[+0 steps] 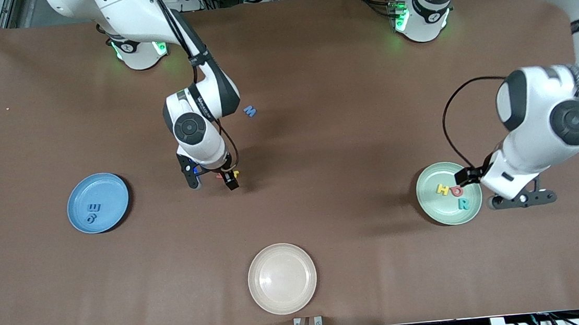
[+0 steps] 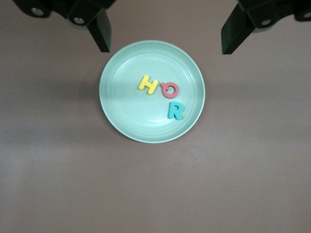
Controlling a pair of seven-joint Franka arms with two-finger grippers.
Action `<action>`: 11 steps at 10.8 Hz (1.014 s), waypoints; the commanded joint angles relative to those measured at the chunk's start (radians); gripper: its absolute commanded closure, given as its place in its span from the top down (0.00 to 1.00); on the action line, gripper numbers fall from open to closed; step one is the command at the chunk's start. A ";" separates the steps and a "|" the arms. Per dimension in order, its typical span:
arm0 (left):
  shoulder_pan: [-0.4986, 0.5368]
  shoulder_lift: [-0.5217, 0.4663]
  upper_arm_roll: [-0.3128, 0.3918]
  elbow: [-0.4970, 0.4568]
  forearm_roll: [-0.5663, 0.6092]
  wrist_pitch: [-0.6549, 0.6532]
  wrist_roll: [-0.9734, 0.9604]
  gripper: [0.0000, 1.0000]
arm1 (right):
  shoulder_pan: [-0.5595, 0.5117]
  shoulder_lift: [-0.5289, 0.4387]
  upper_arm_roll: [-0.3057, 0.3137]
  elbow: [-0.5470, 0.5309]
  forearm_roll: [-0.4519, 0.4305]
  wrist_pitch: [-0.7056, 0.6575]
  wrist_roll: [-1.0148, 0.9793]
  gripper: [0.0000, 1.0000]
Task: Sort upper and lower case letters into plates
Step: 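Grasp the yellow h with the right gripper while the left gripper withdraws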
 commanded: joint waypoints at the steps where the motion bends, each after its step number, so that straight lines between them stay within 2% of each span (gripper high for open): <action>1: -0.027 -0.088 0.001 -0.021 0.024 -0.069 0.007 1.00 | 0.025 0.059 -0.007 0.016 0.017 0.074 0.074 1.00; 6: -0.082 -0.210 0.002 -0.018 0.018 -0.167 0.006 1.00 | 0.047 0.094 -0.005 0.013 0.022 0.110 0.098 1.00; 11: -0.131 -0.257 -0.001 0.012 0.014 -0.225 -0.014 1.00 | 0.056 0.088 -0.008 -0.012 0.020 0.108 0.099 1.00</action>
